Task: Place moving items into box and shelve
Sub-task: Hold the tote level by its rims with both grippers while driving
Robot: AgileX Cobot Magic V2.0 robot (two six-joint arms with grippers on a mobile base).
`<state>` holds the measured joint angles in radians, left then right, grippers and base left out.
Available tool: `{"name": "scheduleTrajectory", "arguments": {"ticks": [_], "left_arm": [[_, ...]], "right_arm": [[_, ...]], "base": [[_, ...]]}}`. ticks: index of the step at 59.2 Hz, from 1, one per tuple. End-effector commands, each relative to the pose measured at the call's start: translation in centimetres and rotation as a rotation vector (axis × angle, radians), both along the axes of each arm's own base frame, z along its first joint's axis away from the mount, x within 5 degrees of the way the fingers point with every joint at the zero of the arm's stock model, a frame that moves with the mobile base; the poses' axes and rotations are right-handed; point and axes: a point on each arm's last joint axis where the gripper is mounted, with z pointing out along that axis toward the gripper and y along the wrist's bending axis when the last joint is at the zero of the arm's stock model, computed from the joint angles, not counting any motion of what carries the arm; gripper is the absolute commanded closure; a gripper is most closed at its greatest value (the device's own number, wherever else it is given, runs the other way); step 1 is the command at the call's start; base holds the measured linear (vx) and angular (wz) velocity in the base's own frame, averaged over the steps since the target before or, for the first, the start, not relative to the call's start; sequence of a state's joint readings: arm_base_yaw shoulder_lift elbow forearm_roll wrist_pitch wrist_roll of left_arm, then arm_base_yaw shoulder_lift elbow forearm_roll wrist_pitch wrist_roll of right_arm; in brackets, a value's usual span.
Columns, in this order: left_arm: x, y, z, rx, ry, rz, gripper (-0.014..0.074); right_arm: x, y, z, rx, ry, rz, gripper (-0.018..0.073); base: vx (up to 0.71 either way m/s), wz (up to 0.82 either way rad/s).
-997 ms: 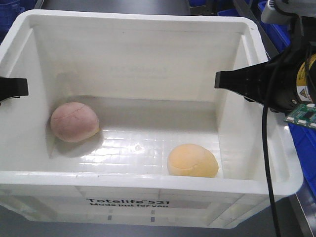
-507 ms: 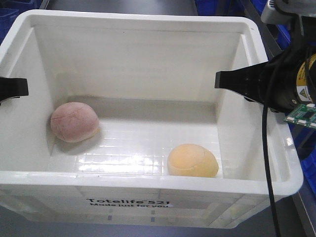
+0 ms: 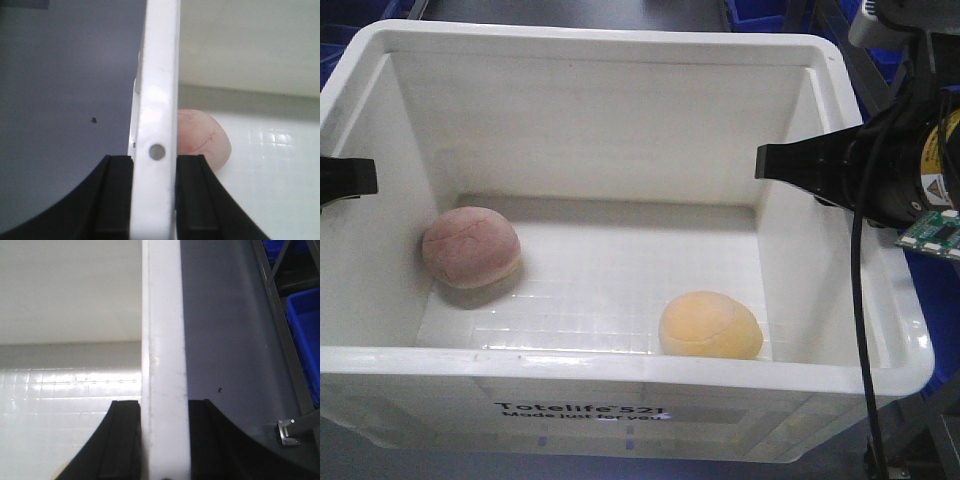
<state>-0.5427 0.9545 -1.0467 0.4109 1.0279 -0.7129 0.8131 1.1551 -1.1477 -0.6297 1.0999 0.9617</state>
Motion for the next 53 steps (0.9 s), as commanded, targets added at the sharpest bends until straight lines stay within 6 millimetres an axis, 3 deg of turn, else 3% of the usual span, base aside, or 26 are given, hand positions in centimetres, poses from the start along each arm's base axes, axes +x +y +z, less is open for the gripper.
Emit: {"name": "scheduleTrajectory", "arguments": {"ticks": [1, 53], "left_arm": [[0.0, 0.72, 2.53, 0.024, -0.176, 0.001, 0.0488], [0.0, 0.72, 2.53, 0.024, -0.176, 0.001, 0.0488]], "right_arm": [[0.1, -1.36, 2.51, -0.041, -0.155, -0.018, 0.0571], [0.1, -1.36, 2.51, -0.041, -0.155, -0.018, 0.0571]], "base": [[0.39, 0.01], [0.35, 0.01]]}}
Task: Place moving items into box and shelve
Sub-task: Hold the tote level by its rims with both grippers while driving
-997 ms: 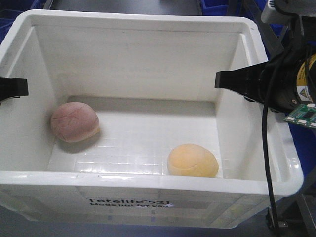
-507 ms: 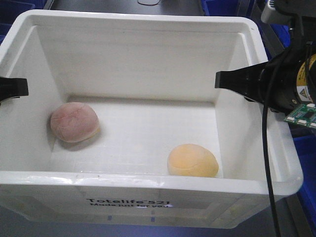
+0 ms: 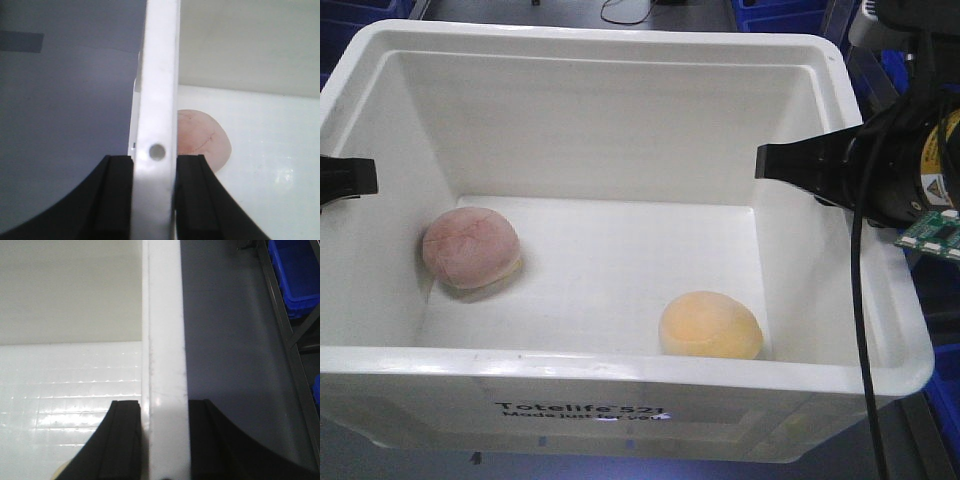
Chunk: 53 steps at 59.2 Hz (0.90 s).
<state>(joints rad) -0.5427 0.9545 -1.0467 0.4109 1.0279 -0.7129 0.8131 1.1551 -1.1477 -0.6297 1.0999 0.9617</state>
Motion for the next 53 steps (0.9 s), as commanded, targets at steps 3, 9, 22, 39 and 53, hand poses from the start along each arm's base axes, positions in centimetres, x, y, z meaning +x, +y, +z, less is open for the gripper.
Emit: {"name": "scheduleTrajectory", "arguments": {"ticks": [3, 9, 22, 39, 53], "left_arm": [[0.0, 0.72, 2.53, 0.024, -0.176, 0.001, 0.0488], [0.0, 0.72, 2.53, 0.024, -0.176, 0.001, 0.0488], [0.0, 0.72, 2.53, 0.024, -0.176, 0.001, 0.0488], [0.0, 0.72, 2.53, 0.024, -0.176, 0.001, 0.0488], [0.0, 0.72, 2.53, 0.024, -0.176, 0.001, 0.0488]], "right_arm": [[0.1, -1.36, 2.51, -0.041, -0.155, -0.018, 0.0571], [0.1, -1.36, 2.51, -0.041, -0.155, -0.018, 0.0571], [0.1, -1.36, 2.51, -0.041, -0.155, -0.018, 0.0571], [0.1, -1.36, 2.51, -0.041, -0.155, -0.018, 0.0571], [0.1, -1.36, 2.51, -0.041, -0.155, -0.018, 0.0571]], "base": [[0.32, 0.01], [0.32, 0.01], [0.3, 0.01], [0.27, 0.09], [0.23, 0.32]]}}
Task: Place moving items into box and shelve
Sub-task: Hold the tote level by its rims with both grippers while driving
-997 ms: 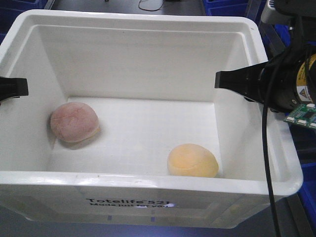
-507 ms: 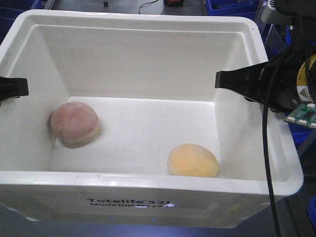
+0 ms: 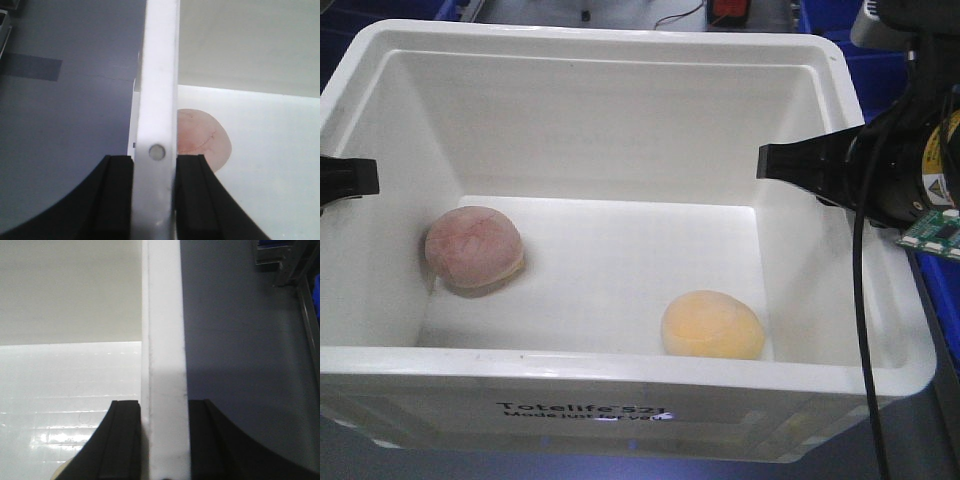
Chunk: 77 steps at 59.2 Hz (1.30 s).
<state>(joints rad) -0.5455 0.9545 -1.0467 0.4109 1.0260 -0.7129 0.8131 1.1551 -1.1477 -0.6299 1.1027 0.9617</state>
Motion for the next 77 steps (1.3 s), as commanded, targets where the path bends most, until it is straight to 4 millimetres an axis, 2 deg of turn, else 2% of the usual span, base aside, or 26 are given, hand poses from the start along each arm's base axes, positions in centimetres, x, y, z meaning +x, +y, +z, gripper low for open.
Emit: {"name": "scheduleTrajectory", "arguments": {"ticks": [1, 77], "left_arm": [[0.01, 0.77, 2.52, 0.024, -0.174, 0.004, 0.0488], [0.01, 0.77, 2.52, 0.024, -0.174, 0.004, 0.0488]], "right_arm": [[0.11, -1.34, 2.52, -0.04, -0.156, -0.016, 0.0571], [0.11, -1.34, 2.52, -0.04, -0.156, -0.016, 0.0571]], "base": [[0.22, 0.44], [0.15, 0.56]]}}
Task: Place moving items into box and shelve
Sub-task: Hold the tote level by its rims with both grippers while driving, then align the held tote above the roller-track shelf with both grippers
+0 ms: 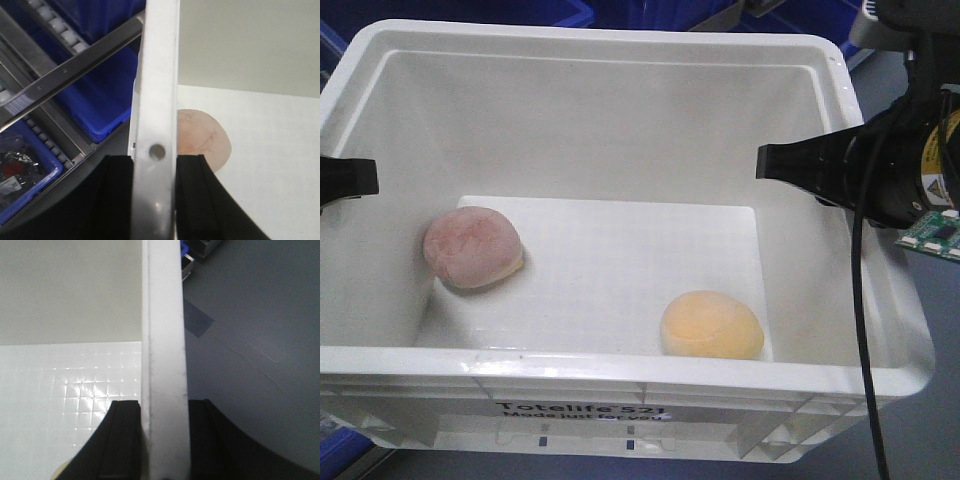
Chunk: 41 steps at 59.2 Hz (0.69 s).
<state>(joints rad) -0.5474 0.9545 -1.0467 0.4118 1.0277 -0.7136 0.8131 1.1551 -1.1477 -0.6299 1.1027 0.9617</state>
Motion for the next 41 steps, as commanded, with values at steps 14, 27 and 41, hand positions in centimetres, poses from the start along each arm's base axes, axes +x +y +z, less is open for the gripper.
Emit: {"name": "scheduleTrajectory", "arguments": {"ticks": [14, 27, 41], "left_arm": [[0.03, 0.79, 2.53, 0.023, -0.175, 0.005, 0.0488], [0.03, 0.79, 2.53, 0.023, -0.175, 0.005, 0.0488], [0.03, 0.79, 2.53, 0.023, -0.175, 0.005, 0.0488]], "right_arm": [[0.11, -1.34, 2.52, -0.04, -0.156, -0.016, 0.0571], [0.11, -1.34, 2.52, -0.04, -0.156, -0.016, 0.0571], [0.11, -1.34, 2.52, -0.04, -0.156, -0.016, 0.0571]], "base": [[0.11, 0.57], [0.09, 0.65], [0.06, 0.68]]}}
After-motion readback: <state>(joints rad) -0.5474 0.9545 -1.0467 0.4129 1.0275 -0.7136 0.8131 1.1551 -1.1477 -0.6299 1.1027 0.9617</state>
